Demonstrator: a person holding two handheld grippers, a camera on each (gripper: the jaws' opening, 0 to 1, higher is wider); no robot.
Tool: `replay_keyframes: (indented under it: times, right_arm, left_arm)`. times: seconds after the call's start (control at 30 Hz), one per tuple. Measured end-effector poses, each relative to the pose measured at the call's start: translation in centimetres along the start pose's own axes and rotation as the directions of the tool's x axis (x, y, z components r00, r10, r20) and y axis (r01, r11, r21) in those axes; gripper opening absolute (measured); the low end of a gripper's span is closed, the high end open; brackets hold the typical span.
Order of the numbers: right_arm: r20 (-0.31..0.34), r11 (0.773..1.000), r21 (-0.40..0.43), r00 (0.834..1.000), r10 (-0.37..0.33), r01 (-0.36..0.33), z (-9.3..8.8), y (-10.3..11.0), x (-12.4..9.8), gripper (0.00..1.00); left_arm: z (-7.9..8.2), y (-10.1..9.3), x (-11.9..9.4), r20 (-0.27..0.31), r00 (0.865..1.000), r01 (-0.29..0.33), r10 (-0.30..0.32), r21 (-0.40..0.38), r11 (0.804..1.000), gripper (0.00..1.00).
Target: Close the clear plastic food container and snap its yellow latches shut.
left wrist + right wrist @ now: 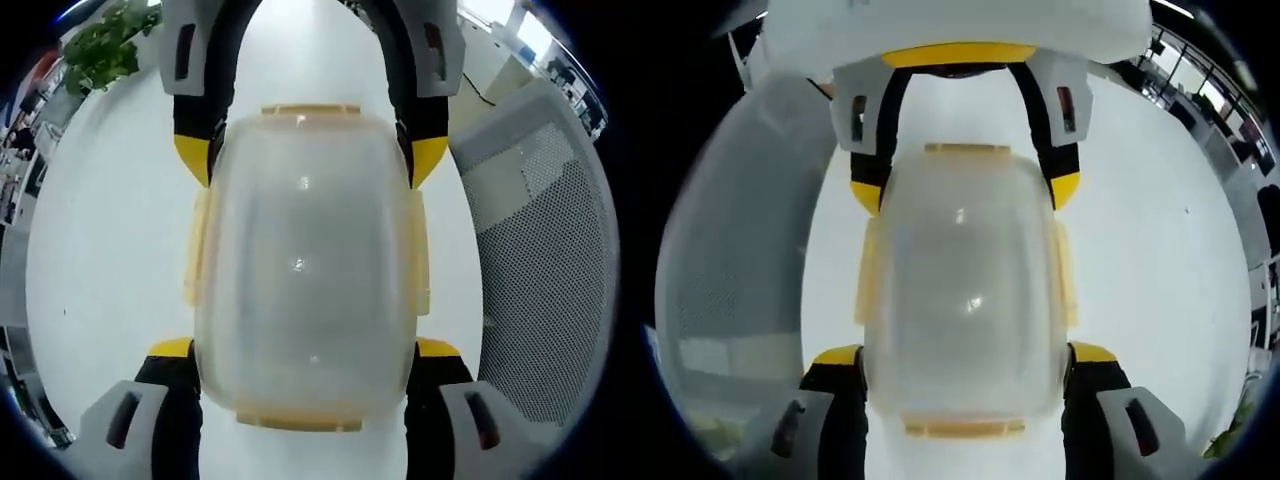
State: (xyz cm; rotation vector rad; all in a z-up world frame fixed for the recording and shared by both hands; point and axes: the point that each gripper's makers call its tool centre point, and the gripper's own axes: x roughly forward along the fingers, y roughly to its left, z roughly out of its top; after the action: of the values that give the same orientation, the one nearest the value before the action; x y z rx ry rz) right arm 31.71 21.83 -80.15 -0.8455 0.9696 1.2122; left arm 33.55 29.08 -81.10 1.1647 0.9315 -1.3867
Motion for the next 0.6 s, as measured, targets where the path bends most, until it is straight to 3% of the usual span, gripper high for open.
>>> replay_keyframes:
  times: [0.17,0.3,0.6]
  right_arm:
    - [-0.006,1.000,0.002,1.000,0.003,-0.003,0.08,-0.06,0.13,0.81]
    - [-0.001,1.000,0.002,1.000,0.002,-0.002,0.10,-0.04,0.18,0.81]
    - [0.007,1.000,-0.001,1.000,0.001,-0.001,-0.03,-0.08,0.20,0.81]
  left_arm:
    - [-0.08,0.05,0.05,-0.016,1.000,-0.002,0.002,-0.002,1.000,0.84]
    - [-0.34,-0.01,0.19,-0.102,0.995,0.002,-0.001,0.011,1.000,0.84]
    - [-0.06,-0.09,0.13,-0.090,0.996,-0.006,0.007,0.008,1.000,0.84]
